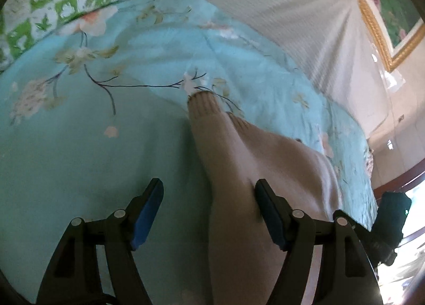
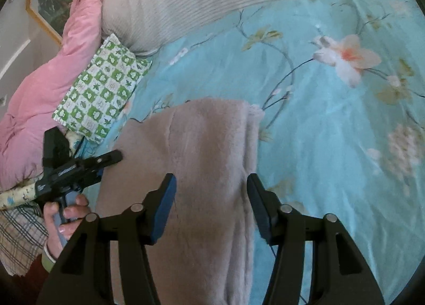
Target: Fold small clothes
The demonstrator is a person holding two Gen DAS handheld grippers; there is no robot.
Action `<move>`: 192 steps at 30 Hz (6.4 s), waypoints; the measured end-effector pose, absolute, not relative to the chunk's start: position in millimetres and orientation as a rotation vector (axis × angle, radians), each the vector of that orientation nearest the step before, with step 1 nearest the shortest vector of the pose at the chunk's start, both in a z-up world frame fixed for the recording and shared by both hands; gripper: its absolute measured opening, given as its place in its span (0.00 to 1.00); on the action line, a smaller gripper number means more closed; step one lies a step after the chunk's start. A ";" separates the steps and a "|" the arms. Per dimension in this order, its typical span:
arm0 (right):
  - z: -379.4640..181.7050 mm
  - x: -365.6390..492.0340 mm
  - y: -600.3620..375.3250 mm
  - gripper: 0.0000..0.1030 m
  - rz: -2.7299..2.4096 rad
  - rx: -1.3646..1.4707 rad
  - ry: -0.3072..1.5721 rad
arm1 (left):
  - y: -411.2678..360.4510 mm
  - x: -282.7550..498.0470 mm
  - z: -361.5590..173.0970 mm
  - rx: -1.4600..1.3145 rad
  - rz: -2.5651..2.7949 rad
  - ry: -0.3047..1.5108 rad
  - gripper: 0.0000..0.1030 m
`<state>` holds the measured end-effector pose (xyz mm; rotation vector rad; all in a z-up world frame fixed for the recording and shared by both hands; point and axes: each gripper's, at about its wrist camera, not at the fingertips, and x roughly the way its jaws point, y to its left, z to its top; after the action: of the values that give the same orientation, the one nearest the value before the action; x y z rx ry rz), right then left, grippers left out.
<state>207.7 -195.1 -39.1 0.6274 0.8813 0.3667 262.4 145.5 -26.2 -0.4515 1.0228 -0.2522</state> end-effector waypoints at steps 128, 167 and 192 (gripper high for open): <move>1.9 75.2 -113.9 0.95 0.387 0.256 0.858 | 65.4 36.6 18.0 0.032 -0.038 0.902 0.88; 4.9 77.1 -115.7 0.95 0.379 0.276 0.846 | 61.6 37.5 18.4 0.039 -0.050 0.898 0.88; 7.8 73.9 -109.2 0.95 0.372 0.283 0.842 | 58.6 36.8 19.8 0.042 -0.051 0.897 0.88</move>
<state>73.9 -109.2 7.8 0.2834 0.8418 0.3716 36.8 58.6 19.8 0.0418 0.8974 -0.0514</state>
